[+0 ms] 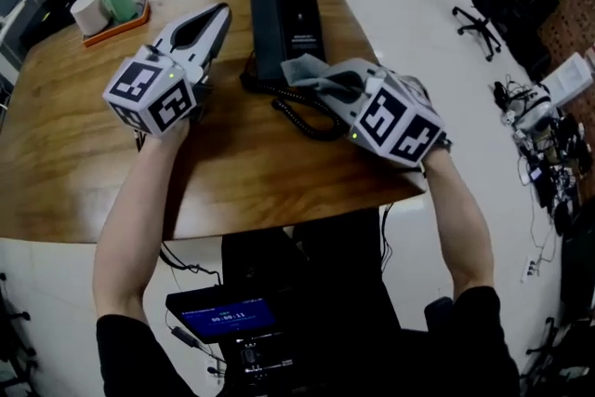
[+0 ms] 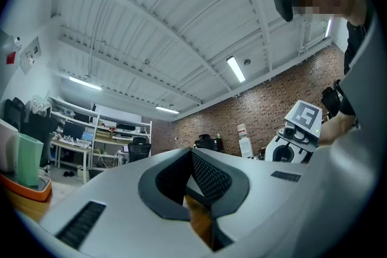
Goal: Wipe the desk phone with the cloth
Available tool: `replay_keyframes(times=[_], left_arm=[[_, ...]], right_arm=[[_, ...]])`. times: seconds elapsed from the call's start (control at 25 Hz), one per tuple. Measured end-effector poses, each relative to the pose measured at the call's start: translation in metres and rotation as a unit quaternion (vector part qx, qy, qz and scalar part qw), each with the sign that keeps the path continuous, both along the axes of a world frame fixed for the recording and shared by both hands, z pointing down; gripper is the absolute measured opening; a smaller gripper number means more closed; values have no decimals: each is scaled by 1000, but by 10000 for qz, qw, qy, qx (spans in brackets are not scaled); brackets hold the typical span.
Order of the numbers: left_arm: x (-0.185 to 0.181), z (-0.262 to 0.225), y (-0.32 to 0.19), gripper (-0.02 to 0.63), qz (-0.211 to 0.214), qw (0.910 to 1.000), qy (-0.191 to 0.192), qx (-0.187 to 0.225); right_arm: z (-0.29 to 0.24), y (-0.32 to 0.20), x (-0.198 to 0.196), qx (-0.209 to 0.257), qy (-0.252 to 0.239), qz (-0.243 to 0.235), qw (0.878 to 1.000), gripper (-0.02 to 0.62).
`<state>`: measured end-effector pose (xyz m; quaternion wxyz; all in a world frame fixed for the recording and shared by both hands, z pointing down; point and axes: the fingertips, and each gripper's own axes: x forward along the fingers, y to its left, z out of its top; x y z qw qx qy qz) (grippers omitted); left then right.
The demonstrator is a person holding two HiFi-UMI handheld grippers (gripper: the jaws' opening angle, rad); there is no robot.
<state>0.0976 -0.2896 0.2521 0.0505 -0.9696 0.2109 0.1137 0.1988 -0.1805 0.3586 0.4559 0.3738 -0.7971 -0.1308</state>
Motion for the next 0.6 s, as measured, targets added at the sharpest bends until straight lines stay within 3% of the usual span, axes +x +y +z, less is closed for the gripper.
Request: replay_keyframes(times=[0.16, 0.36, 0.48, 0.6], left_arm=[[9, 5, 12, -6, 311, 9992, -187, -154], [26, 16, 34, -6, 701, 9965, -435, -141], [31, 18, 43, -6, 858, 9947, -567, -42], [33, 15, 52, -6, 991, 9932, -617, -38]], right_arm=[[-29, 10, -15, 478, -1250, 141, 9909, 26], [-76, 20, -13, 1394, -2987, 193, 9439, 26], [-88, 26, -7, 1818, -3335, 218, 9248, 26], [-94, 32, -4, 2048, -3430, 252, 9164, 26]])
